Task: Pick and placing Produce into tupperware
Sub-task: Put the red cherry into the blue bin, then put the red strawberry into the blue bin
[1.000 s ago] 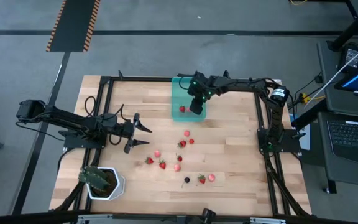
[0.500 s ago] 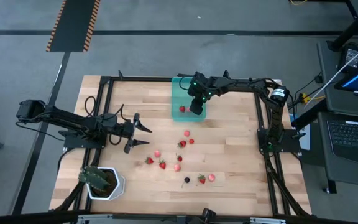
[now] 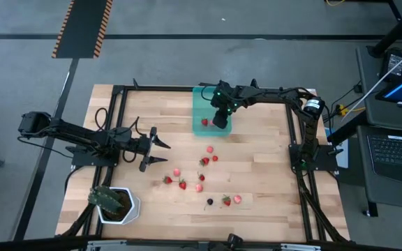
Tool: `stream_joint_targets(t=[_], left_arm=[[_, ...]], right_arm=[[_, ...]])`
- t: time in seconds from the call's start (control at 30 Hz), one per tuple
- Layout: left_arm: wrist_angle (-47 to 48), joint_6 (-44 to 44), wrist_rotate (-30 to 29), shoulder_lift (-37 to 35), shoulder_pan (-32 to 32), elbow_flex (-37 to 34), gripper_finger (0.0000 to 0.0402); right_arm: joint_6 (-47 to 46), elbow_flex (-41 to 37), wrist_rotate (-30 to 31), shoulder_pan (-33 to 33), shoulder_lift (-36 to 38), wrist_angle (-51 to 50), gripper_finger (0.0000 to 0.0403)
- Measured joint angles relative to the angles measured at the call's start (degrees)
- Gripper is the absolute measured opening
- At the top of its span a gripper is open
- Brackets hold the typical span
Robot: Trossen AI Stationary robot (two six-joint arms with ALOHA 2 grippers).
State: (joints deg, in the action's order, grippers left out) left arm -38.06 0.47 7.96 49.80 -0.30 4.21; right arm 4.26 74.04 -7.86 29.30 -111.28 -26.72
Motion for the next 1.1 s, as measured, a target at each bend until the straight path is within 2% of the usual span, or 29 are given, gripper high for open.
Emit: stream_joint_targets(t=[0.3, 0.67, 0.87, 1.1], left_arm=[[0.0, -0.1, 0.0, 0.0, 0.0, 0.0, 0.0245], [0.0, 0.1, 0.0, 0.0, 0.0, 0.0, 0.0245], [0.0, 0.1, 0.0, 0.0, 0.0, 0.0, 0.0245], [0.0, -0.2, -1.5, 0.0, 0.0, 0.0, 0.0245]], right_arm=[[-0.9, 0.0, 0.7, 0.0, 0.0, 0.5, 0.019], [-2.3, 0.1, 0.5, 0.1, 1.1, 0.4, 0.018], [-0.2, 0.1, 0.3, -1.3, 5.7, -3.3, 0.0178], [0.8, -2.8, 0.2, -5.3, 14.1, -1.6, 0.0178]])
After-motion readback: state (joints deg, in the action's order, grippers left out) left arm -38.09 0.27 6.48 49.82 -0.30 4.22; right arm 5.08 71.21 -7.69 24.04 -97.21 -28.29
